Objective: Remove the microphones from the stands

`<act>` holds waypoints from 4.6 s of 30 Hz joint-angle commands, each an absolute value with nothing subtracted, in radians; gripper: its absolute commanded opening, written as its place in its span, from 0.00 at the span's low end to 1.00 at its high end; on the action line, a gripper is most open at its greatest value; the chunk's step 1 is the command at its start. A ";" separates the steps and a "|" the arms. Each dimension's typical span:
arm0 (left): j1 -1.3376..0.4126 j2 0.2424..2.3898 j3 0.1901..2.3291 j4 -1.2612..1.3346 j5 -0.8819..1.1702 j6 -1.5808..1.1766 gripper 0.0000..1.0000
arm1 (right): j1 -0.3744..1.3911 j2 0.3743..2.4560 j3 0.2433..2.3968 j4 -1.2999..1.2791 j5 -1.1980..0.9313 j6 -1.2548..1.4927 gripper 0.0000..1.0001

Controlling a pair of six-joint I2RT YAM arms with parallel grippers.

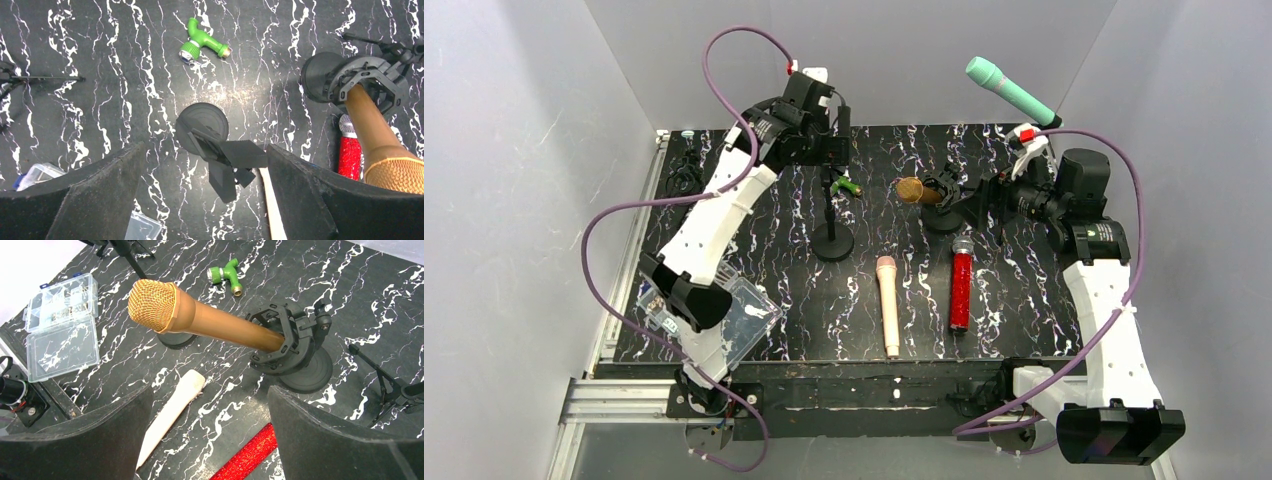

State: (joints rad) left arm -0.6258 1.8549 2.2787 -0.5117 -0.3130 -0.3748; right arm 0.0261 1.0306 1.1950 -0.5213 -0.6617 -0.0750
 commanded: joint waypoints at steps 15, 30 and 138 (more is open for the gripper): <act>-0.661 1.902 2.295 -0.688 -0.461 -0.611 0.68 | 0.024 1.008 1.145 -0.466 -0.670 -0.075 0.93; -0.663 1.872 2.201 -0.608 -0.363 -0.432 0.32 | 0.024 0.979 1.125 -0.465 -0.673 -0.076 0.93; -0.350 2.020 2.077 -0.219 -0.276 -0.082 0.00 | 0.024 0.963 1.103 -0.479 -0.654 -0.095 0.93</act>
State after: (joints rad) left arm -0.3752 1.9930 2.0064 -0.2348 -0.2470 -0.0986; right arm 0.0261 0.9684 1.0836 -0.4984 -0.6544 -0.0830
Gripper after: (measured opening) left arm 0.475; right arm 0.927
